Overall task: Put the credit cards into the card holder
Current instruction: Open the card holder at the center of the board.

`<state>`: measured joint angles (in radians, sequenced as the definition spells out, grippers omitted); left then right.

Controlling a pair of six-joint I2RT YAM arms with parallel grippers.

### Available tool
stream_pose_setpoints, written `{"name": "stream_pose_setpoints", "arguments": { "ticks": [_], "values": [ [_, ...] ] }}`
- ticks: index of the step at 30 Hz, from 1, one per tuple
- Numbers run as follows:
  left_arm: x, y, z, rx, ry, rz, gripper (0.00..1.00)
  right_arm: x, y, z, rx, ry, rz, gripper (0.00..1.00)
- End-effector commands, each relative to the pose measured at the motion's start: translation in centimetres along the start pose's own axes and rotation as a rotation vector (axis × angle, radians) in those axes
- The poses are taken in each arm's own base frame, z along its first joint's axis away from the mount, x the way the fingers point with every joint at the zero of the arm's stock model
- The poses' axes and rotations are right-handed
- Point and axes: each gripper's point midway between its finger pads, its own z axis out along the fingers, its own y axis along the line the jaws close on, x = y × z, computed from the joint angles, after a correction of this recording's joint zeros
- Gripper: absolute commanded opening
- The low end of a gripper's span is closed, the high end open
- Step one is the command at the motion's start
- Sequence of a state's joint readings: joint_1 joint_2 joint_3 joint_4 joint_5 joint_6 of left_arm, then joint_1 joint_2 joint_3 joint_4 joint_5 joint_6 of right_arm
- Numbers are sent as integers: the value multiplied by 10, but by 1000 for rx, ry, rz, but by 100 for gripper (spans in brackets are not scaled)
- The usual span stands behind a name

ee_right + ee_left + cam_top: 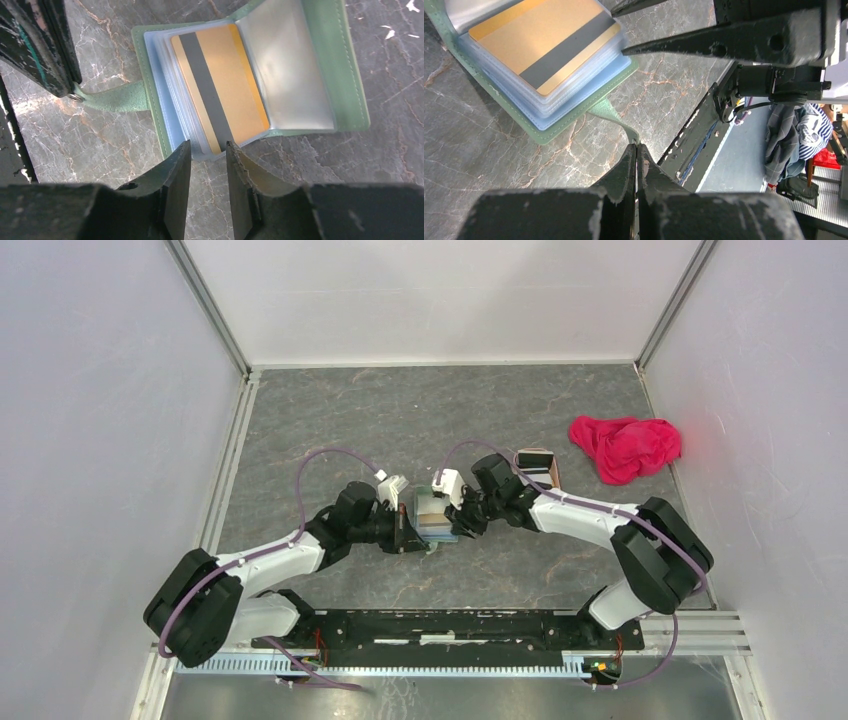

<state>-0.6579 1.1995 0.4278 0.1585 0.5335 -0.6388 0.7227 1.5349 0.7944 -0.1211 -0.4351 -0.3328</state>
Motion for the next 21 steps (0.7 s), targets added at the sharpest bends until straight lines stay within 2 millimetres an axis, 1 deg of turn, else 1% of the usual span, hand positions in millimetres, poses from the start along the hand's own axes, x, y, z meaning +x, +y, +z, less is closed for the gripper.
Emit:
{"name": "stream_pose_setpoints", "arguments": {
  "ticks": [1, 7, 13, 17, 21],
  "values": [
    [8, -6, -3, 42, 29, 51, 2, -13, -17, -10, 67, -53, -8, 36],
    [11, -7, -2, 50, 44, 46, 2, -13, -19, -11, 64, -61, 5, 32],
    [20, -10, 0, 58, 85, 39, 2, -17, -21, -12, 63, -64, 2, 29],
    [24, -9, 0, 52, 99, 39, 2, -33, -30, -12, 83, -84, -12, 29],
    [24, -10, -1, 52, 98, 42, 2, -46, -44, -12, 123, -84, -32, 28]
  ]
}}
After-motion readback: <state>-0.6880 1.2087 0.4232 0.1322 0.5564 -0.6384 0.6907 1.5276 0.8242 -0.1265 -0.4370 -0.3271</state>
